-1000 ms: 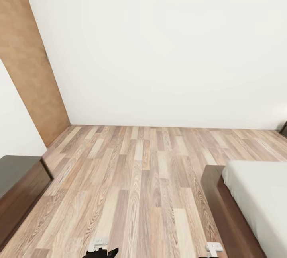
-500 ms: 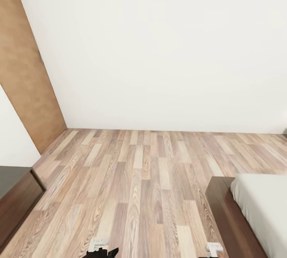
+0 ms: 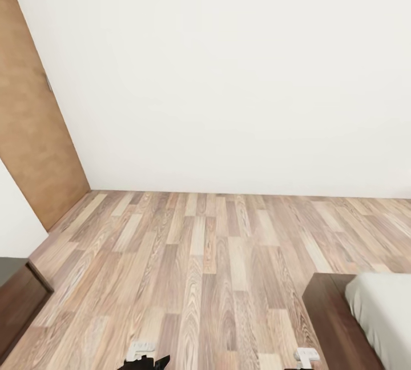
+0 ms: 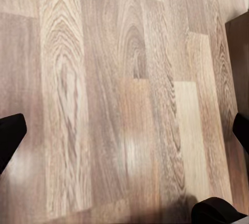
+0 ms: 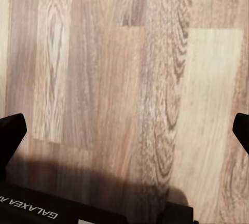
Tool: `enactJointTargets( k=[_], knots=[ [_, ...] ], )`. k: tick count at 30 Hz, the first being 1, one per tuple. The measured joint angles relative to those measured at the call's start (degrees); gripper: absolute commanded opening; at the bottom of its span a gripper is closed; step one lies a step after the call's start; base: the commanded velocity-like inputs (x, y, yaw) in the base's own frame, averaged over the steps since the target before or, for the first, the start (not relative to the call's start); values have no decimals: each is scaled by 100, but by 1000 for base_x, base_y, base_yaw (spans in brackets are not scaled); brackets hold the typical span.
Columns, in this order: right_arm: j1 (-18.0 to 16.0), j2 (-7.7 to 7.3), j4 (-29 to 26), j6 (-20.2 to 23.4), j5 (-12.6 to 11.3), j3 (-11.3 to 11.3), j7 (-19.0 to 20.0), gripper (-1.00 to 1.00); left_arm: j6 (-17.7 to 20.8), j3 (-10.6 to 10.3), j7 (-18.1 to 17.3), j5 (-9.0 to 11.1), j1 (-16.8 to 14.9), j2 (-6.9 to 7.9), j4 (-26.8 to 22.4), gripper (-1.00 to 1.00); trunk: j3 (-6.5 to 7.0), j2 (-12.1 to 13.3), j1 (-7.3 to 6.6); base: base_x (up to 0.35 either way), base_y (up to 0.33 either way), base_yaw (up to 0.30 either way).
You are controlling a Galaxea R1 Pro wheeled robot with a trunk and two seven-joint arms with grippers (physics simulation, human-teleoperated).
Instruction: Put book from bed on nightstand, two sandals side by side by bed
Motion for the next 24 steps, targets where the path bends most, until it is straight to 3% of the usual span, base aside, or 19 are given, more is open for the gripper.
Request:
enactJointTargets(
  k=[24],
  knots=[
    [0,0,0,0,0,0,0,100,0,0,0,0,0,0,-3,100,0,0,0,332,0,0]
  ],
)
